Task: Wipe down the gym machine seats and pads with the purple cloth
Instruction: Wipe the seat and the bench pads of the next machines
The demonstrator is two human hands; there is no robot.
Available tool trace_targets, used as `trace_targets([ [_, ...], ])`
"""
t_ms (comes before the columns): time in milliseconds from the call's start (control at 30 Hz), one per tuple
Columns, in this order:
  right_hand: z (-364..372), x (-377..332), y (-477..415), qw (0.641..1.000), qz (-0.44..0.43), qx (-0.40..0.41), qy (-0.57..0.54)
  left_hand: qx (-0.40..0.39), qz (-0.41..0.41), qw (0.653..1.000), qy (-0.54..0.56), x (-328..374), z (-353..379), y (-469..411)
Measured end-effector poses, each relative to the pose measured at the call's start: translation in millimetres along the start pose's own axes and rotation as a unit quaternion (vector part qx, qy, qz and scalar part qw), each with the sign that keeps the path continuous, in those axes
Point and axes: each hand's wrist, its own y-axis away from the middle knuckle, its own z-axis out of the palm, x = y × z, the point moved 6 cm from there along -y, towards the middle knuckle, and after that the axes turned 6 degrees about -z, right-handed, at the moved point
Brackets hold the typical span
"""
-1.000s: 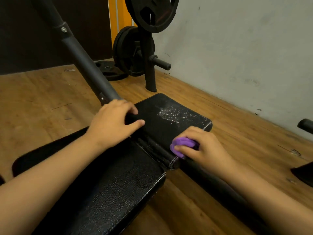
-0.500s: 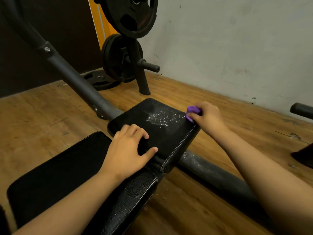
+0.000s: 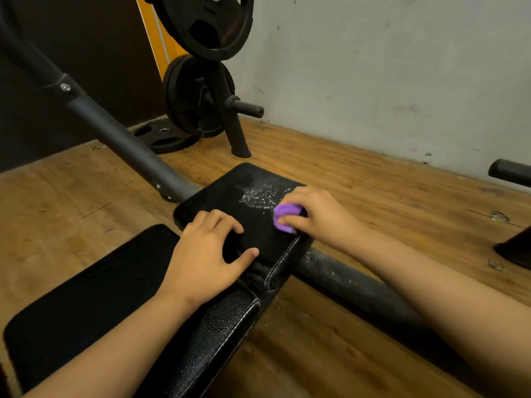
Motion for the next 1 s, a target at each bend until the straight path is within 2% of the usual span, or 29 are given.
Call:
trace_targets([
  [167,-25.2,57.5,-37.3,0.988,0.144,0.056,0.011,-0.004,-0.006,1.0,0.006,-1.8,1.0,-0.6],
  [300,-24.1,62.6,-53.8,0.983,0.171,0.058,0.044,-0.006,-0.004,1.0,0.006,-1.0,0.5,-0.8],
  [367,-20.6,54.6,-53.1,0.987,0.148,0.034,0.046,-0.004,-0.003,1.0,0.006,-0.2,0.9,-1.6],
  [567,16.6,-11.8,-15.7,0.998,-0.036,-0.047,-0.011,-0.01,-0.008,1.0,-0.002,0.5,0.2,-0.1],
  [700,13.6,-18.4,-5.2,0.995,-0.073,-0.055,-0.029,-0.013,-0.015,1.0,0.003,-0.7,1.0,-1.0],
  [767,6.7,-0.4,-19.5,0.998,-0.044,-0.041,-0.003,-0.012,-0.016,1.0,0.004,-1.2,0.9,-1.2],
  [933,-19.6,60.9,-59.8,0.987,0.139,0.053,0.053,-0.005,-0.02,1.0,0.014,-1.9,-0.2,-1.5],
  [1000,-16.0,60.1,-71.7,0.982,0.169,0.062,0.061,-0.008,-0.021,1.0,0.015,-2.3,-0.2,-2.3],
])
